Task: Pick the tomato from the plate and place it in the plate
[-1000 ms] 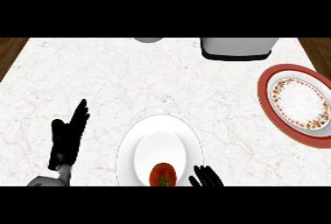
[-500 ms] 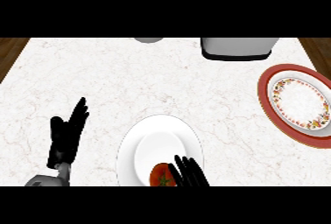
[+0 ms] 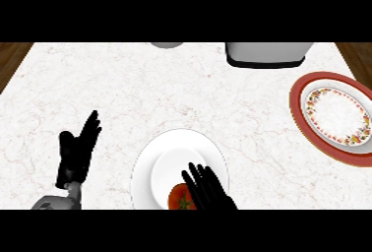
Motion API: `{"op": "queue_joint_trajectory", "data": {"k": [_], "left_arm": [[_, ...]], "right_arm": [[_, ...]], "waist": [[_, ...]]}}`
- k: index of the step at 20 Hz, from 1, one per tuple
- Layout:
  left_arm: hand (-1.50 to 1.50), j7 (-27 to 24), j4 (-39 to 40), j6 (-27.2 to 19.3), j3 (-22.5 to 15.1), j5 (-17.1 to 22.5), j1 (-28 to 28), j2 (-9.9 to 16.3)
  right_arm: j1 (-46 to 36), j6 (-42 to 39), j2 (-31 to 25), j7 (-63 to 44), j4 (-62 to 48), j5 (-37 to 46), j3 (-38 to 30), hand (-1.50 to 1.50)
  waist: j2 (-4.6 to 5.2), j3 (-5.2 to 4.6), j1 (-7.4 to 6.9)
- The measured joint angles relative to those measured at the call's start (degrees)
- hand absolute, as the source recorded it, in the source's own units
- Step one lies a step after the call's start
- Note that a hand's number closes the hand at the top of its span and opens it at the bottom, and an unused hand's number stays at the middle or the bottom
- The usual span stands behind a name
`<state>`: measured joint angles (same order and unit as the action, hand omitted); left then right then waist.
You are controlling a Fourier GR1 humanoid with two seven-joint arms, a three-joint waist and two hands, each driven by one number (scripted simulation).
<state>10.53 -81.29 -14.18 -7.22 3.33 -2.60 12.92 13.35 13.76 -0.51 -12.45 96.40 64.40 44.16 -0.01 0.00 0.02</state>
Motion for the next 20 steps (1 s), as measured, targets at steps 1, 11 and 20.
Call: {"op": "queue_joint_trajectory", "data": {"k": [1, 11, 20], "left_arm": [[0.0, 0.4, -1.1, 0.4, 0.2, 0.0, 0.4, -0.1], [0.0, 2.2, -2.7, 0.9, 1.1, -3.6, 0.6, -2.8], [0.0, 3.3, -4.2, 3.1, 3.2, -4.1, 1.1, -2.8]], "right_arm": [[0.0, -0.2, -0.1, -0.4, 0.2, 0.0, 0.2, -1.5], [-6.7, 2.2, 0.0, -2.3, -6.6, -4.3, 0.3, -1.5], [-8.5, 6.7, -0.7, -1.7, -9.3, -0.8, 2.0, 1.5]], "waist": [[0.0, 0.0, -0.01], [-0.09, -0.05, -0.06], [-0.23, -0.08, -0.01]]}}
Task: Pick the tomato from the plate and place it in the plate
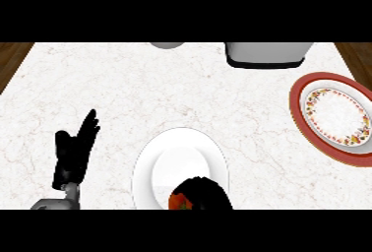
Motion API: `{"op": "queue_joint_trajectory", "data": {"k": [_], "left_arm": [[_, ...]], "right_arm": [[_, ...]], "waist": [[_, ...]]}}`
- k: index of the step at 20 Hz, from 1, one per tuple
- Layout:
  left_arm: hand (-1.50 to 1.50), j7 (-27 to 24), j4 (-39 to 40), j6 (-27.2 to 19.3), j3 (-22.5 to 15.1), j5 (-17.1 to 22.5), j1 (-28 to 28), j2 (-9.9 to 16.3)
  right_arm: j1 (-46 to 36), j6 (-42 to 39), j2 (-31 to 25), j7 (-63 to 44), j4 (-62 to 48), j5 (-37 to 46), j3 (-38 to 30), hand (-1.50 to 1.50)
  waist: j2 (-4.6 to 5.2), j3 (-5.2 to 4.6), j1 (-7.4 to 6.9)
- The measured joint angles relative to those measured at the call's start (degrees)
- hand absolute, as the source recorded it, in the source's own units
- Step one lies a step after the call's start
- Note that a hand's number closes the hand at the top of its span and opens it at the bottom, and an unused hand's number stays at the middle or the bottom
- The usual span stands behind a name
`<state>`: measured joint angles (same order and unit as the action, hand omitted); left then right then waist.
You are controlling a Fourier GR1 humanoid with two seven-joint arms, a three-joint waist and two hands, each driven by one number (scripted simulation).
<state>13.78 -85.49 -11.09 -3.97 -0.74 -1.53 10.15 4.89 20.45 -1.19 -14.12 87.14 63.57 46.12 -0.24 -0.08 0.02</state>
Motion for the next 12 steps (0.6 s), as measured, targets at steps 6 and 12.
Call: {"op": "queue_joint_trajectory", "data": {"k": [6, 12], "left_arm": [[0.0, -0.5, 0.1, -0.1, 0.1, -1.3, 0.4, -1.3], [0.0, -1.5, 1.8, 1.0, 1.1, -0.9, -0.4, -1.1]], "right_arm": [[-0.2, 4.6, 0.3, -0.6, 0.3, 3.6, -1.9, 1.5], [-3.1, 2.5, -5.1, -1.6, 3.6, 1.2, -11.5, 1.5]], "waist": [[0.05, 0.07, 0.04], [0.24, 0.07, 0.09]]}}
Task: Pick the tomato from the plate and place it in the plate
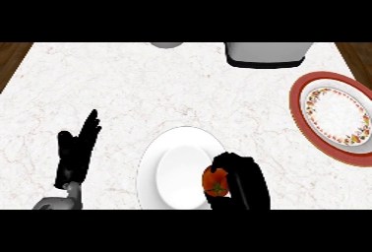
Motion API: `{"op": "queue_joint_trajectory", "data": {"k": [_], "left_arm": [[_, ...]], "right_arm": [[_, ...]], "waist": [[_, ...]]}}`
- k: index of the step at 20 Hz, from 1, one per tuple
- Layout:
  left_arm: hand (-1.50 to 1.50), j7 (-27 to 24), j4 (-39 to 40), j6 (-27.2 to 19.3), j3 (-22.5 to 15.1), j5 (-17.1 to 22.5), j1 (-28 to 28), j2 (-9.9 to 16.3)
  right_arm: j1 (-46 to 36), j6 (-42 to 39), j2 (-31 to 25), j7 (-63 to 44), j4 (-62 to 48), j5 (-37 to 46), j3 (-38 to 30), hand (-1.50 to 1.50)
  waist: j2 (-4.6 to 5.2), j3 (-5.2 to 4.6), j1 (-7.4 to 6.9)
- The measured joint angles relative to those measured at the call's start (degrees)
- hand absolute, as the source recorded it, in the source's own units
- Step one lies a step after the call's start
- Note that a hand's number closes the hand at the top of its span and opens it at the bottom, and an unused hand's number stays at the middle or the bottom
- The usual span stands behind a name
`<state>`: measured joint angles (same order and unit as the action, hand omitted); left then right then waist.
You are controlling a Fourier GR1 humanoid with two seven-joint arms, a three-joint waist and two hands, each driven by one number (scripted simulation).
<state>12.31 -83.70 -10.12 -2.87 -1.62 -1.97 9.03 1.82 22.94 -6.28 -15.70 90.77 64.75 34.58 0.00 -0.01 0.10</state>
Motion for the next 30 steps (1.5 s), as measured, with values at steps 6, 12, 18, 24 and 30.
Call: {"op": "queue_joint_trajectory", "data": {"k": [6, 12, 18, 24, 30], "left_arm": [[0.0, 0.7, -1.3, 0.1, -0.5, -0.4, 0.5, -0.1], [0.0, 1.1, -1.4, -0.2, -0.2, -0.8, 0.6, -0.4], [0.0, 0.2, -1.4, 0.7, 0.2, -0.8, 1.5, -0.3], [0.0, -0.6, 0.7, 1.0, 0.8, -1.2, -0.1, -1.2], [0.0, 0.7, -0.4, 1.4, 1.1, -1.5, -0.3, -1.3]], "right_arm": [[-9.9, -15.6, -11.5, 3.1, -0.4, -13.0, -15.3, 1.5], [-14.3, -17.6, -17.3, 4.8, 3.8, -19.9, -27.5, 1.5], [-16.6, -18.5, -19.9, 2.1, 4.7, -22.1, -36.5, 1.5], [-18.4, -18.7, -21.5, 4.8, -2.5, -24.4, -43.3, 1.5], [-24.9, -17.9, -24.2, 10.2, -18.0, -24.6, -47.4, 1.5]], "waist": [[0.1, 0.0, -0.48], [-0.08, 0.01, 0.08], [-0.08, -0.01, -0.06], [0.02, 0.02, -0.16], [0.1, 0.04, -0.54]]}}
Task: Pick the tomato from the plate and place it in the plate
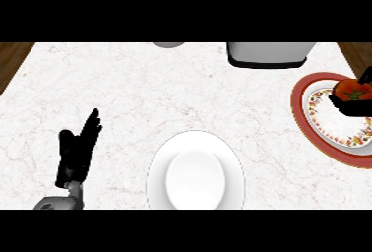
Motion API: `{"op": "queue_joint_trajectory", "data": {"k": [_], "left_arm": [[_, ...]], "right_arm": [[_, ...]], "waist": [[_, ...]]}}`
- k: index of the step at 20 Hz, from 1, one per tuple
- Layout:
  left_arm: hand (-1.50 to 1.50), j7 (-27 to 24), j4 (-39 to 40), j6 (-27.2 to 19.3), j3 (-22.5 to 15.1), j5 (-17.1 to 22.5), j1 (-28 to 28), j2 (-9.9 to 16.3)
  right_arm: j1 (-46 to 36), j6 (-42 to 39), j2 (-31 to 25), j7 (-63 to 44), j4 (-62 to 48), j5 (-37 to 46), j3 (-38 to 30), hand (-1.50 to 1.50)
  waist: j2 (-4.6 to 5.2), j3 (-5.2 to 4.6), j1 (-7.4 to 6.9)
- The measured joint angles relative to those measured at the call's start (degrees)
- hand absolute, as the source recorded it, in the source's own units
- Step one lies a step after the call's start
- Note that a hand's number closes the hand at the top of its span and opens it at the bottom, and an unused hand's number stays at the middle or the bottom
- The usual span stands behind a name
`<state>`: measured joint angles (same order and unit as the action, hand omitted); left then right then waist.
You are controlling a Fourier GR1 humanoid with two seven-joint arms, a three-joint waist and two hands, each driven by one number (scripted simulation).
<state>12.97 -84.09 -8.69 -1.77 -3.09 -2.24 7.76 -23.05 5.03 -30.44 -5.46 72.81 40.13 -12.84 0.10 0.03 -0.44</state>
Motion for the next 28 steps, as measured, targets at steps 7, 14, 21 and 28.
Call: {"op": "queue_joint_trajectory", "data": {"k": [7, 14, 21, 28], "left_arm": [[0.0, -1.3, 0.1, 0.3, 0.1, -0.5, 0.9, -0.6], [0.0, 0.6, -1.4, 0.8, -0.3, -0.7, 0.4, -0.6], [0.0, -0.3, 1.5, 0.5, 0.2, -1.1, -1.5, -1.4], [0.0, -0.1, 0.7, 1.0, 1.2, -0.6, -0.9, -0.4]], "right_arm": [[-6.0, 1.5, -2.0, 6.8, -18.9, 1.9, -1.2, 1.5], [-10.1, -5.8, -4.6, 12.4, -34.7, 2.0, -0.7, -1.5], [-14.3, -10.5, -7.2, 22.4, -47.1, 2.5, -0.6, -1.5], [-15.4, -14.7, -6.7, 34.9, -48.4, -9.2, -10.3, -1.5]], "waist": [[0.15, 0.0, -0.41], [0.36, 0.05, -0.96], [0.45, 0.1, -0.92], [0.15, 0.15, -0.17]]}}
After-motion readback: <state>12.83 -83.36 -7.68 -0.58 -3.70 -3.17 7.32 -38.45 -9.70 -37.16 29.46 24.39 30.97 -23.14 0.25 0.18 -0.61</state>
